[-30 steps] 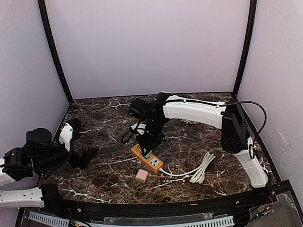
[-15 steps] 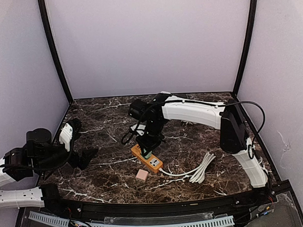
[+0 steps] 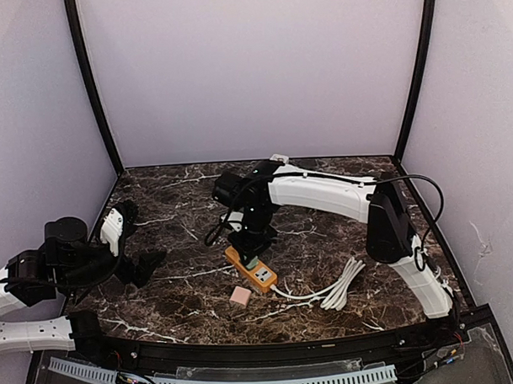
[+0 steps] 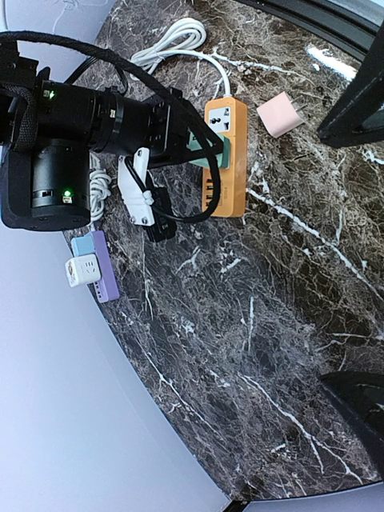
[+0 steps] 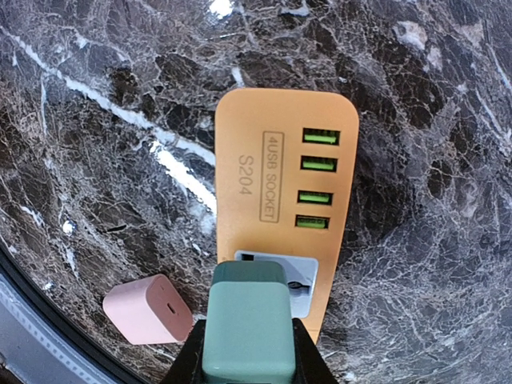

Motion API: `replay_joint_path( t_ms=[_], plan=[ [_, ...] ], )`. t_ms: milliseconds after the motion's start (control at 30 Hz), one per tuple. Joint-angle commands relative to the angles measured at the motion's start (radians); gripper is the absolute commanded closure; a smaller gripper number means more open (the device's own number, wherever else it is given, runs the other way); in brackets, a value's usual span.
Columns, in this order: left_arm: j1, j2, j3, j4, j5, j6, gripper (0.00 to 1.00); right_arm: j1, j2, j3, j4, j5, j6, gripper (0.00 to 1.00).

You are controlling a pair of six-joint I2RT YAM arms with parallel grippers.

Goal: Insert the plug

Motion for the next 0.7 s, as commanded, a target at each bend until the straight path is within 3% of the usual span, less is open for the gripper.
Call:
replay_joint_path(
  t_ms=[0, 667],
  plan=[
    [0.003, -0.004, -0.014, 0.01, 0.009, 0.011, 0.01, 0.017, 0.046, 0.019, -0.066, 0.065, 0.037, 1.0],
    [0.004, 0.007, -0.014, 0.012, 0.01, 0.018, 0.01, 0.051, 0.144, 0.018, -0.122, 0.131, 0.108, 1.0]
  ],
)
